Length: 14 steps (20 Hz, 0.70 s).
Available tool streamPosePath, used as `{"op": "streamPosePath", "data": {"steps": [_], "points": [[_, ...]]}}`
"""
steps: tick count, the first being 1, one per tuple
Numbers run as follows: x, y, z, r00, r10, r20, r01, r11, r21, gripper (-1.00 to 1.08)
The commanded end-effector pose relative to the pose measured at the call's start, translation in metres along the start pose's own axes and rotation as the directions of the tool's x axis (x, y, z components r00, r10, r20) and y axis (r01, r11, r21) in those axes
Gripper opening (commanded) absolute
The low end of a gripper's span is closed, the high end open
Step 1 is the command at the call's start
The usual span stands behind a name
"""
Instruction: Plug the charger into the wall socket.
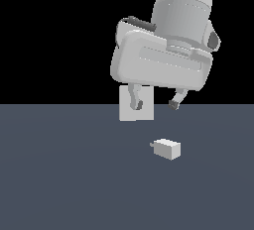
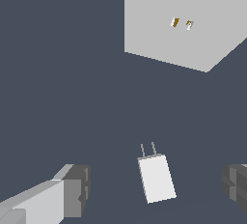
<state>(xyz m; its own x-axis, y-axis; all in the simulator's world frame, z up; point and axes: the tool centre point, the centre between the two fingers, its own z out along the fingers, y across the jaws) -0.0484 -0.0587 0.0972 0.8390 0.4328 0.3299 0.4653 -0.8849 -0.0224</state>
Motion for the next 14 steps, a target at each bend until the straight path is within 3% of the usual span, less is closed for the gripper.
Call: {"op": "streamPosePath", "data": {"steps": [1,14], "points": [[-0.004,0.002,0.004,1.000,-0.027,-0.017,0.027,1.000,0.006,1.00],[-0.019,0.012,0.022,0.985,-0.144,-0.091,0.148,0.988,0.032,1.00]]}}
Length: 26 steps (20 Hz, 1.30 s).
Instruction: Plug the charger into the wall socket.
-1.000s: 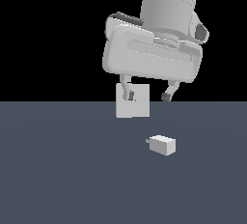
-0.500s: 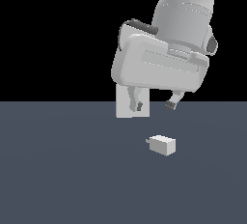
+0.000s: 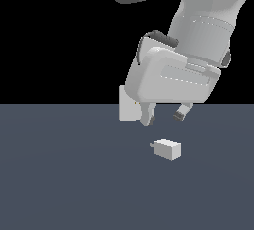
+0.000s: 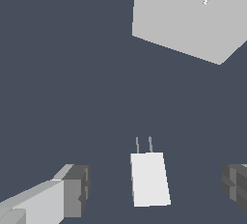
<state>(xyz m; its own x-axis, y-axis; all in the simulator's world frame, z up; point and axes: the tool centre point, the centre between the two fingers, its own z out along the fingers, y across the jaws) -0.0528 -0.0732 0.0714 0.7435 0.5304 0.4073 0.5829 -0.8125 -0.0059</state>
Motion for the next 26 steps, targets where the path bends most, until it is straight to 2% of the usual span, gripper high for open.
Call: {"op": "streamPosePath", "data": {"steps": [1,15,26], "points": [[-0.002,0.001,0.003,1.000,-0.018,-0.011,0.018,1.000,0.005,1.00],[-0.008,0.003,0.011,0.999,-0.041,-0.022,0.041,0.999,0.012,1.00],[-0.025,0.002,0.048,0.999,-0.043,-0.020,0.044,0.999,0.013,1.00]]}}
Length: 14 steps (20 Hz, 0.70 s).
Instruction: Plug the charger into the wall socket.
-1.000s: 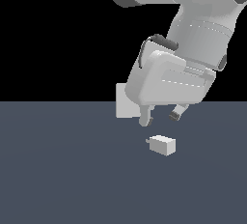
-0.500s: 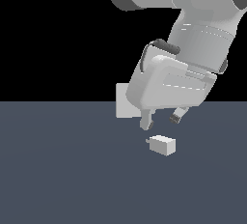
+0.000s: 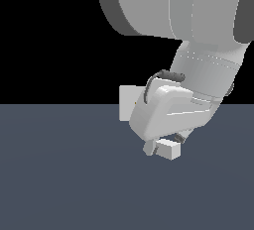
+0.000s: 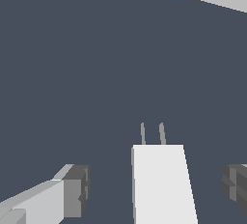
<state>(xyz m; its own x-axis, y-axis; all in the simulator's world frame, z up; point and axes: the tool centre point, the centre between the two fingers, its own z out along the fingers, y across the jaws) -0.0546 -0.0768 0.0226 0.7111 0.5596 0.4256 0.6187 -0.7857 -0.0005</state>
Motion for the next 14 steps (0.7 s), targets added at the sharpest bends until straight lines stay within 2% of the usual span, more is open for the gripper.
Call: {"op": "streamPosePath", "data": {"steps": [1,5,6,14], "points": [[-0.0030,0.0003,0.0066,1.000,-0.001,0.000,0.001,1.000,-0.001,1.00],[-0.0047,0.0005,0.0102,1.000,-0.001,0.000,0.001,1.000,-0.001,1.00],[-0.0047,0.0005,0.0102,1.000,-0.001,0.000,0.001,1.000,-0.001,-1.00],[-0.0047,0.0005,0.0102,1.000,-0.001,0.000,0.001,1.000,-0.001,-1.00]]}}
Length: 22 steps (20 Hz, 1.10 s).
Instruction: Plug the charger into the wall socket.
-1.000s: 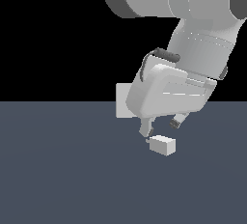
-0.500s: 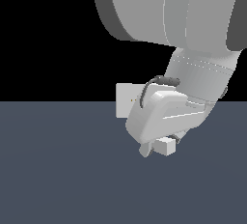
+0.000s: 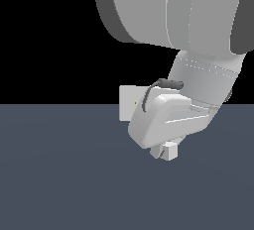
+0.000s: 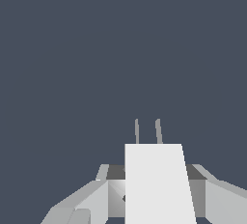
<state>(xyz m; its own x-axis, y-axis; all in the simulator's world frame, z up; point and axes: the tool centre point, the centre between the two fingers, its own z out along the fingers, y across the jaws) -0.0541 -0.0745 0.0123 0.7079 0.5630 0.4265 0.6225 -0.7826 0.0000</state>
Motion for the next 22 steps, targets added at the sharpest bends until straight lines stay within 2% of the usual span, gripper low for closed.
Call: {"op": "streamPosePath", "data": {"steps": [1,10,16,22], "points": [[-0.002,0.002,0.000,1.000,0.004,0.001,-0.004,1.000,-0.002,-1.00],[0.009,-0.001,-0.005,0.999,0.042,-0.002,-0.042,0.999,-0.020,-1.00],[0.026,-0.002,-0.015,0.992,0.124,-0.008,-0.124,0.991,-0.059,-1.00],[0.048,-0.002,-0.028,0.974,0.227,-0.020,-0.228,0.968,-0.107,-1.00]]}}
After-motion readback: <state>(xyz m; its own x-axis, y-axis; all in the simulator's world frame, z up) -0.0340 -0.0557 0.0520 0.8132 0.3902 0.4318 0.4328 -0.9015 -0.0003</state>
